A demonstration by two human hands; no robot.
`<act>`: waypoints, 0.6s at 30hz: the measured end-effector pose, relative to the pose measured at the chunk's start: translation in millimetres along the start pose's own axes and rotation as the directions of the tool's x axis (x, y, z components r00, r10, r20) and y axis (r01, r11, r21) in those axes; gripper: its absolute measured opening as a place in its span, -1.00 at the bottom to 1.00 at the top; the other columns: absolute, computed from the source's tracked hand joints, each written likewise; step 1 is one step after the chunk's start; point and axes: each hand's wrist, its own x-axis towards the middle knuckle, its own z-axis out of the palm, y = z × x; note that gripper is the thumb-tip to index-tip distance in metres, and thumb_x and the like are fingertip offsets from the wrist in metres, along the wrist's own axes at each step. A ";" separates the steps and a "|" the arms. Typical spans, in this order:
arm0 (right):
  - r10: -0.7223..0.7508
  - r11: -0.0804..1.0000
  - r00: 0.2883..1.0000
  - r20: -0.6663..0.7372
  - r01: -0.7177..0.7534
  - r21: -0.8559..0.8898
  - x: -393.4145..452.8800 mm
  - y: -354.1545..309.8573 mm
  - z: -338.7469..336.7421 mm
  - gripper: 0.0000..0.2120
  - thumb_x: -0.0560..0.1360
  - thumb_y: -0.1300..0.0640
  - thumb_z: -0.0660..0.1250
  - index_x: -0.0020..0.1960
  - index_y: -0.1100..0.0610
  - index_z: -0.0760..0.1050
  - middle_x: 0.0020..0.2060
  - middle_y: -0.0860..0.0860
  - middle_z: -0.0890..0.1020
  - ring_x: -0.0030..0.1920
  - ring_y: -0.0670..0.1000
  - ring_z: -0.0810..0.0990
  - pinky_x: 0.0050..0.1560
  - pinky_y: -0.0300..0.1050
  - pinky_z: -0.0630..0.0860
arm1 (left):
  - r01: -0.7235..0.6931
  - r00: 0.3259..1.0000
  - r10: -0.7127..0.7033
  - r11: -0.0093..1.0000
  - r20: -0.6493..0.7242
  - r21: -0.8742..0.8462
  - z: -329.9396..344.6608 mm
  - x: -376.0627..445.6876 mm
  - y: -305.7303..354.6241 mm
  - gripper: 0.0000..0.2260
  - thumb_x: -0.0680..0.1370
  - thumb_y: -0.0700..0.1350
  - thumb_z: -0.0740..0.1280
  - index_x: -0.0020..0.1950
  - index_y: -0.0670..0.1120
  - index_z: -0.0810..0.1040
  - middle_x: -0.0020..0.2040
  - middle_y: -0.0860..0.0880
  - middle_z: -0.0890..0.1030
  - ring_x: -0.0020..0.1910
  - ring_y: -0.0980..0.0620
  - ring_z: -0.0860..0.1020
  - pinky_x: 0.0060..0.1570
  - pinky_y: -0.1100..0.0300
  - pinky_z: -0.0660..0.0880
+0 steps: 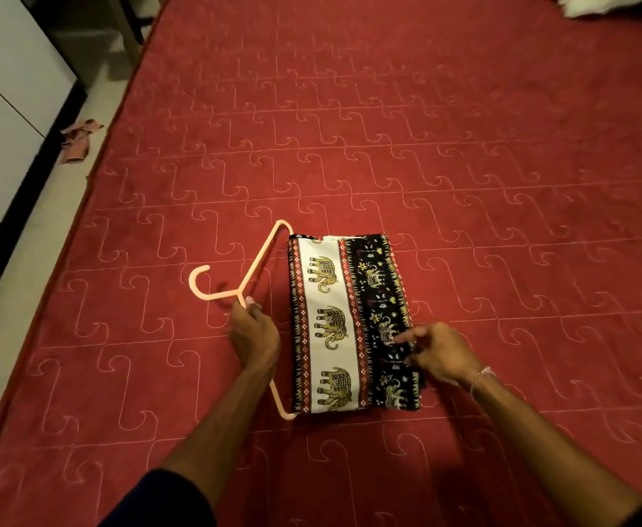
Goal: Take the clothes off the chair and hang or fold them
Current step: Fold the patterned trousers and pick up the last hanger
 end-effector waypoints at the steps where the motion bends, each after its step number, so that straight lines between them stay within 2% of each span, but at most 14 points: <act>1: -0.001 1.000 1.000 -0.013 0.001 -0.005 1.0 3.5 2.0 -0.65 0.50 0.38 0.41 0.20 0.05 0.61 0.20 0.07 0.63 -0.61 -0.19 0.40 -0.57 -0.33 0.37 | -0.001 1.000 0.001 1.000 -0.004 0.004 1.6 -0.9 0.2 -0.87 0.72 -0.04 0.07 0.01 0.01 0.34 -0.17 -0.09 0.53 -0.23 -0.12 0.52 -0.15 -0.15 0.55; 3: -0.027 0.996 0.995 -0.098 0.019 -0.084 5.7 2.6 7.0 -0.64 0.52 0.29 0.42 0.27 0.00 0.57 0.17 0.06 0.61 -0.45 -0.16 0.48 -0.51 -0.38 0.40 | -0.009 1.000 0.009 1.000 -0.009 -0.001 4.8 -1.1 0.2 -0.86 0.72 -0.02 0.07 0.06 -0.01 0.37 -0.17 -0.08 0.54 -0.22 -0.15 0.55 -0.17 -0.12 0.54; 4: -0.047 0.984 0.988 -0.148 0.021 -0.176 7.4 -0.9 9.2 -0.63 0.55 0.20 0.41 0.32 -0.03 0.53 0.18 0.03 0.55 -0.29 -0.13 0.50 -0.42 -0.38 0.46 | -0.012 1.000 0.012 1.000 -0.008 -0.010 5.6 -0.7 -0.1 -0.83 0.71 0.00 0.07 0.12 -0.04 0.40 -0.19 -0.06 0.52 -0.23 -0.13 0.54 -0.22 -0.07 0.51; 6: -0.101 0.920 0.972 -0.214 0.009 -0.392 12.3 -6.4 13.1 -0.60 0.60 0.02 0.34 0.42 -0.02 0.44 0.18 0.01 0.40 0.06 -0.05 0.46 0.00 -0.27 0.58 | -0.013 1.000 0.013 0.999 -0.009 -0.036 6.5 -1.5 -0.7 -0.71 0.71 0.05 0.07 0.29 -0.10 0.39 -0.25 -0.01 0.46 -0.29 -0.04 0.49 -0.28 0.04 0.44; 7: -0.115 0.878 0.970 -0.212 -0.001 -0.478 15.4 -8.1 15.7 -0.60 0.61 -0.04 0.31 0.43 -0.01 0.44 0.20 0.03 0.39 0.17 0.00 0.43 0.17 -0.15 0.56 | -0.016 1.000 0.016 0.999 -0.013 -0.044 6.9 -1.9 -2.3 -0.70 0.70 0.07 0.08 0.29 -0.10 0.37 -0.26 0.00 0.44 -0.30 -0.02 0.46 -0.29 0.07 0.41; 9: -0.104 0.829 0.969 -0.224 -0.040 -0.558 18.7 -15.2 18.4 -0.68 0.62 -0.09 0.27 0.29 0.04 0.52 0.23 0.07 0.41 0.23 0.07 0.41 0.28 0.02 0.51 | -0.033 0.999 0.031 0.998 -0.028 -0.053 5.3 -3.7 -3.6 -0.76 0.70 0.06 0.07 0.18 -0.09 0.36 -0.27 -0.02 0.43 -0.31 -0.02 0.44 -0.33 0.09 0.36; 11: -0.143 0.805 0.952 -0.270 -0.047 -0.592 23.4 -28.6 16.5 -0.71 0.63 -0.10 0.24 0.10 0.11 0.52 0.21 0.09 0.42 0.20 0.09 0.42 0.27 0.05 0.49 | -0.054 0.998 0.052 0.997 -0.031 -0.057 2.0 -5.5 -2.0 -0.81 0.70 0.01 0.09 0.10 -0.09 0.36 -0.27 -0.04 0.45 -0.32 -0.02 0.44 -0.36 0.11 0.34; 12: -0.205 0.788 0.938 -0.278 -0.010 -0.615 27.1 -37.0 16.1 -0.71 0.63 -0.11 0.22 0.11 0.12 0.50 0.20 0.09 0.42 0.18 0.08 0.43 0.25 0.04 0.49 | -0.065 0.998 0.063 0.995 -0.025 -0.070 0.3 -6.9 -2.2 -0.83 0.70 0.00 0.12 0.09 -0.09 0.37 -0.26 -0.05 0.46 -0.32 -0.02 0.46 -0.37 0.09 0.37; 14: -0.353 0.771 0.904 -0.240 0.135 -0.623 38.6 -57.7 16.5 -0.66 0.64 -0.07 0.22 0.27 0.15 0.45 0.25 0.12 0.43 0.20 0.08 0.44 0.25 0.02 0.48 | -0.064 0.998 0.064 0.992 -0.001 -0.107 -3.3 -13.2 -6.9 -0.87 0.69 -0.02 0.16 0.07 -0.07 0.39 -0.22 -0.11 0.55 -0.29 -0.08 0.54 -0.34 -0.01 0.51; 18: -0.556 0.715 0.828 -0.069 0.434 -0.548 73.9 -108.0 24.0 -0.59 0.64 0.12 0.23 0.45 0.23 0.31 0.36 0.17 0.42 0.26 0.11 0.45 0.31 0.03 0.50 | 0.061 0.998 -0.062 0.992 0.002 -0.114 -2.4 -30.3 -36.4 -0.86 0.70 -0.05 0.11 0.05 -0.05 0.42 -0.17 -0.16 0.59 -0.26 -0.10 0.56 -0.26 -0.03 0.52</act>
